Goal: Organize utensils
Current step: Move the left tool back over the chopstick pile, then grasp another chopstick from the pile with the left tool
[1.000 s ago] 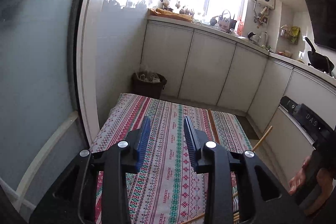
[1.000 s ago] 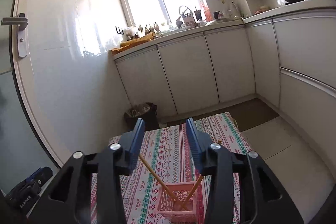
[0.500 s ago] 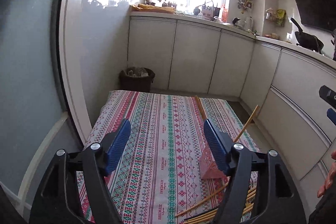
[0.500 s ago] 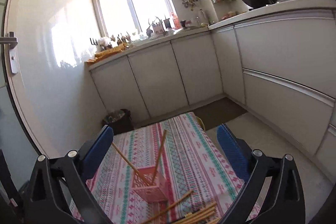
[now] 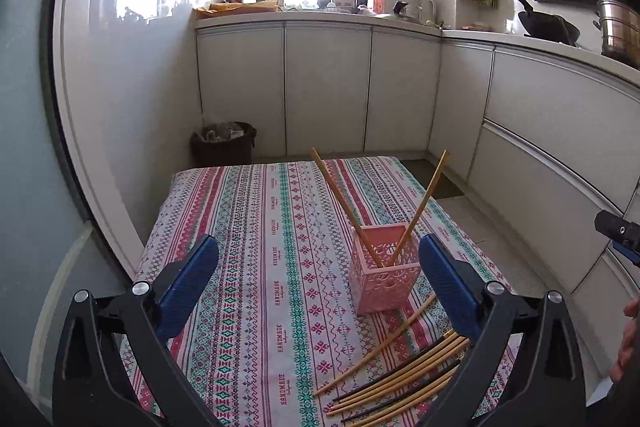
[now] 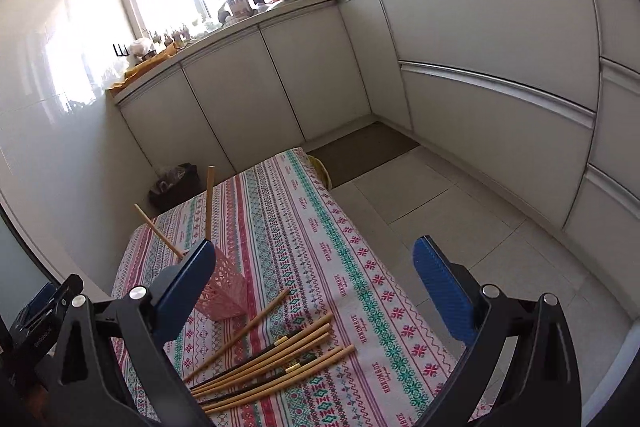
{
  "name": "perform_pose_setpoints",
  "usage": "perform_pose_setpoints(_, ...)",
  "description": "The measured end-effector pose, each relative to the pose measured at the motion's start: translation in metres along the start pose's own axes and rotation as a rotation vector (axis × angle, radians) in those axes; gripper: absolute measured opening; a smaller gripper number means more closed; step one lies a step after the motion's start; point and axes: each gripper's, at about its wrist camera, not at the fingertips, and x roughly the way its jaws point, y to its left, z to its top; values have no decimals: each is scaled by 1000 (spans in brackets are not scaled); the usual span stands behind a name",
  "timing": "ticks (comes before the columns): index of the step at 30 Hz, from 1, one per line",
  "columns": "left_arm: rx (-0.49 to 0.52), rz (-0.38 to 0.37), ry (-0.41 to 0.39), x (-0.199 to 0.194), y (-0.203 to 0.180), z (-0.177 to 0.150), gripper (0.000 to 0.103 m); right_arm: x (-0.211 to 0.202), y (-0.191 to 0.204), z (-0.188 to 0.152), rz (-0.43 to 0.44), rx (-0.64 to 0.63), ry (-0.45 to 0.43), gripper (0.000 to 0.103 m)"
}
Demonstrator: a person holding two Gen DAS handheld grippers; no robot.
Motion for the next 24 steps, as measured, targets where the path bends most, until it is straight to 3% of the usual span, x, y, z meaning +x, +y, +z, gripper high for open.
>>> perform_pose_setpoints(4,58,-39,36,4,-16,-5,96,0,-13,-5,-23,-2,16,96)
perform_pose_setpoints(8,196,-141,95,10,-41,-14,96,-1,-32,-14,-46,27,56,96)
perform_pose_setpoints(15,608,-402,313,36,-110,-58,96,8,-71,-55,-44,179,261,96)
perform_pose_setpoints(19,910,-488,441,54,-155,-85,96,22,-94,-77,-26,304,386,96)
perform_pose_setpoints(24,998,-697,641,83,-192,-99,96,27,-128,-84,-14,506,422,96)
